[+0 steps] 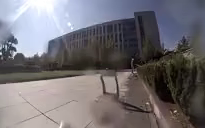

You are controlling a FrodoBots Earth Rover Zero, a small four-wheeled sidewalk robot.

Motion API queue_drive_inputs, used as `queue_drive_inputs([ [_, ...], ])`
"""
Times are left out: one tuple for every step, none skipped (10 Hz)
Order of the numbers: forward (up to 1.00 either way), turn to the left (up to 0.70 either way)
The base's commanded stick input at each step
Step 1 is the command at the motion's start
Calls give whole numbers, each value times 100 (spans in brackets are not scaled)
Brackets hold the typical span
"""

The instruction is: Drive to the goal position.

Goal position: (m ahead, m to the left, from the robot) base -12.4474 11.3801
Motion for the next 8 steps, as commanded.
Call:
queue_drive_inputs([
  [5, 0],
  [5, 0],
  [5, 0],
  [5, 0],
  [5, 0],
  [6, 0],
  [5, 0],
  [5, 0],
])
